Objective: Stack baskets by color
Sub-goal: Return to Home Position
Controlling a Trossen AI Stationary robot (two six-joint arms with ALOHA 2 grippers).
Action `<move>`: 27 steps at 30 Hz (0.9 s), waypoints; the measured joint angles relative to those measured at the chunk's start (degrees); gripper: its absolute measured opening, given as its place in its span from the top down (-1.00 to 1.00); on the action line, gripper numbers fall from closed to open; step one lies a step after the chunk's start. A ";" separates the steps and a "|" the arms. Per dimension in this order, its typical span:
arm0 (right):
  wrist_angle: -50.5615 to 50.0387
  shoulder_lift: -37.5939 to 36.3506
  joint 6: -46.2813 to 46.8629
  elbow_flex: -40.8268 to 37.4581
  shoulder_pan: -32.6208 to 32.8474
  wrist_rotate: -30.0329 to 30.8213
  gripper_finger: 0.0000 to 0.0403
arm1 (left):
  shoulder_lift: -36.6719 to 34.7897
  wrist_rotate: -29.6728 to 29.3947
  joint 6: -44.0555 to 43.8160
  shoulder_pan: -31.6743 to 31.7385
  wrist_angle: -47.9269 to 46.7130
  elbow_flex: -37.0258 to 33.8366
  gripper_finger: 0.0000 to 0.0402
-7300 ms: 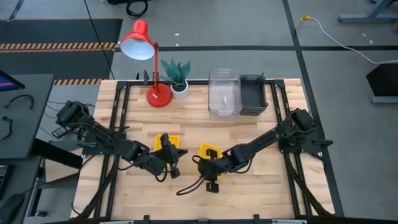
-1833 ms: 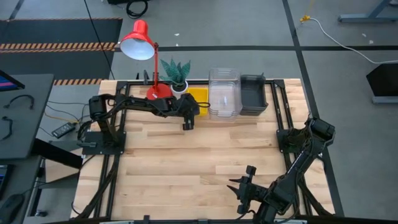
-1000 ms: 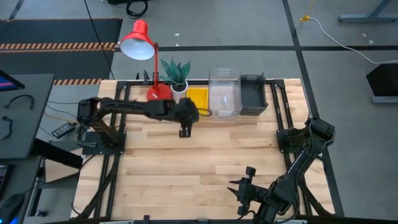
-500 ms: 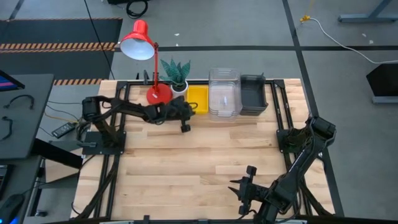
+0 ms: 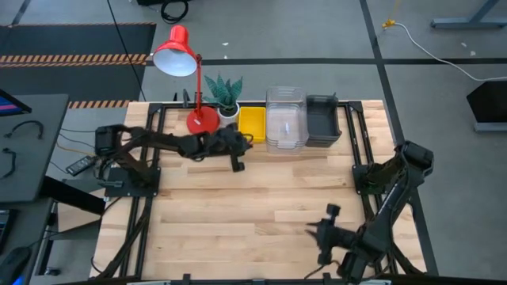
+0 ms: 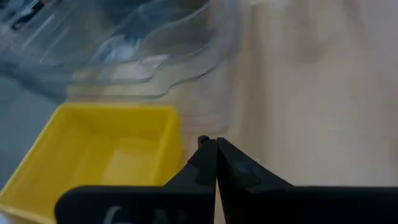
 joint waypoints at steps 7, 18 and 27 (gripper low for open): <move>-1.80 -14.51 13.58 -18.79 0.01 -3.07 0.96 | -10.42 -4.45 -5.00 -10.48 -12.15 0.39 0.95; 49.99 -55.37 -35.50 -57.95 -35.45 -31.04 0.99 | -14.05 -6.59 -12.92 -17.24 -19.52 0.24 0.97; 44.57 -86.19 -46.62 -65.24 -62.03 -58.09 0.99 | -19.54 6.83 -17.27 -6.88 6.98 -17.78 0.98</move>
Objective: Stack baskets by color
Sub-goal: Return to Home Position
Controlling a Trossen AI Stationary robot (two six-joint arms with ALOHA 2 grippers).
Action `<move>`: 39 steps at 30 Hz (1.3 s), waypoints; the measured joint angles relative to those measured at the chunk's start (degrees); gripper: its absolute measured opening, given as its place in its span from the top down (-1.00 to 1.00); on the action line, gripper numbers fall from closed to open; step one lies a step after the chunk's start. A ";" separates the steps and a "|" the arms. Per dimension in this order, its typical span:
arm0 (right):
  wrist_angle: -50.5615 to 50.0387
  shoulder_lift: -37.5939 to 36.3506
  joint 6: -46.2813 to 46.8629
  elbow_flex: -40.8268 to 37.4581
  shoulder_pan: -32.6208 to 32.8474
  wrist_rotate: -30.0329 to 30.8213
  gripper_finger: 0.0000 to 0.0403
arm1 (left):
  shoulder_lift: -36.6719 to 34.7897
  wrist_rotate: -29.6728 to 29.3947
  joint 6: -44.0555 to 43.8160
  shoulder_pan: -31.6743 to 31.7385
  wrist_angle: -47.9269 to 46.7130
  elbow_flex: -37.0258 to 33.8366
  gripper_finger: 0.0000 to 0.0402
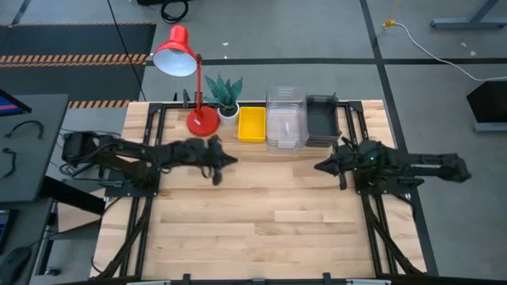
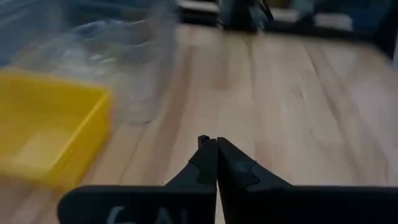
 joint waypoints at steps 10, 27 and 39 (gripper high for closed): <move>3.77 -11.88 -0.76 -4.40 -1.87 0.85 1.00 | -25.49 11.77 -4.04 17.97 11.90 -20.26 0.98; 12.11 -11.29 4.27 -7.31 -0.08 -4.52 1.00 | -74.28 24.88 -6.44 31.31 -16.12 -27.30 0.99; 11.29 -11.26 3.14 -7.31 2.93 0.82 1.00 | -72.89 -3.28 -0.16 -0.03 -14.70 -29.84 1.00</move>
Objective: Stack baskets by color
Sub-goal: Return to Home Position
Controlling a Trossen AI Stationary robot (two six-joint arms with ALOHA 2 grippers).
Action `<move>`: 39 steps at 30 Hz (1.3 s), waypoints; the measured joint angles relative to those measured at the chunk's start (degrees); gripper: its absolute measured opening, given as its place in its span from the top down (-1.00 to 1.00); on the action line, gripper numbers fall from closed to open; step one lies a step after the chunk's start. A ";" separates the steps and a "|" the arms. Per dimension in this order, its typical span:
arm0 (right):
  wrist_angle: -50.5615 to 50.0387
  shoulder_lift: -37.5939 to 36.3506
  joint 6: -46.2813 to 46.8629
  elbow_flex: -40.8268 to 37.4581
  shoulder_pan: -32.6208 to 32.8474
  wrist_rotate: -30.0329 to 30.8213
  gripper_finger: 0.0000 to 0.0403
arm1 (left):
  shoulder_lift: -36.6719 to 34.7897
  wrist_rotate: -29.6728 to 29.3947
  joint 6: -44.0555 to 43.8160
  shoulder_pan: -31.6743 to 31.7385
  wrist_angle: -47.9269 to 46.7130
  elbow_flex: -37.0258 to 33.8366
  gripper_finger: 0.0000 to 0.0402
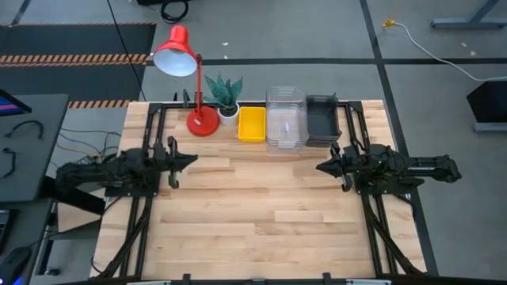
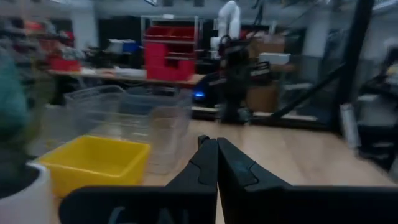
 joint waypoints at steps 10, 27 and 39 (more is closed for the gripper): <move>-0.38 -0.74 -7.76 0.00 -2.60 1.74 1.00 | -1.22 -12.19 5.98 -7.24 -2.20 0.00 1.00; -0.08 1.40 -11.83 0.00 -4.85 -0.71 0.98 | -1.05 4.95 3.69 10.56 -5.30 -0.02 0.95; 0.06 1.39 -11.68 0.00 -4.85 -0.71 0.89 | -1.05 5.47 3.97 10.54 -1.91 -0.07 0.88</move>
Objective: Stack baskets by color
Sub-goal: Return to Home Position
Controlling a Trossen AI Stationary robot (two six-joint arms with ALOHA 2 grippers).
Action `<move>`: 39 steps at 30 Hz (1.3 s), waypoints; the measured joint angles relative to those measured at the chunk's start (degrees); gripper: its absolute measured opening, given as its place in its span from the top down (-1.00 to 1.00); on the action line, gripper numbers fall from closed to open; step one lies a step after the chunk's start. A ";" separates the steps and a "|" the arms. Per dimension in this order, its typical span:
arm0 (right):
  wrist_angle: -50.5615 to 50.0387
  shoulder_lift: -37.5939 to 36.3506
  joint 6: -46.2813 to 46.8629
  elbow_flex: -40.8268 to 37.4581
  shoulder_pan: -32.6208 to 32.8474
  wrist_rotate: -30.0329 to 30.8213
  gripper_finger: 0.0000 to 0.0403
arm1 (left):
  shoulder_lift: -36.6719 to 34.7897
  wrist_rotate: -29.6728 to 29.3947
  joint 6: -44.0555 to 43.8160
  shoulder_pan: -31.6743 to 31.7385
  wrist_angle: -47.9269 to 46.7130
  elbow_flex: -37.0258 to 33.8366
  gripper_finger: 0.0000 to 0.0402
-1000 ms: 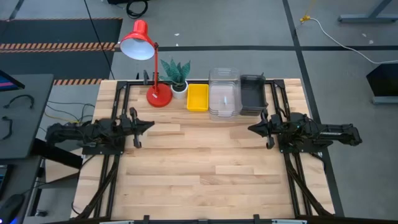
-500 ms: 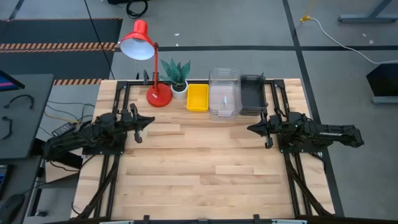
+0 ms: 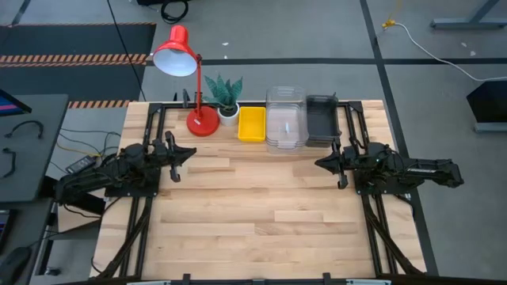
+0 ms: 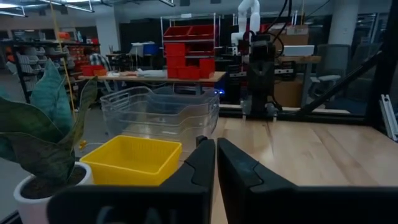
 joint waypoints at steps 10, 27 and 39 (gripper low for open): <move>0.02 0.02 0.01 0.00 0.00 0.00 0.89 | -0.13 -0.65 0.00 -4.43 0.21 0.00 0.92; 0.02 0.02 0.02 0.00 0.00 0.00 0.88 | 0.00 -0.80 0.02 -5.57 0.28 -0.02 0.88; 0.02 0.02 0.02 0.00 0.00 0.00 0.88 | 0.00 -0.78 0.02 -5.57 0.32 -0.02 0.87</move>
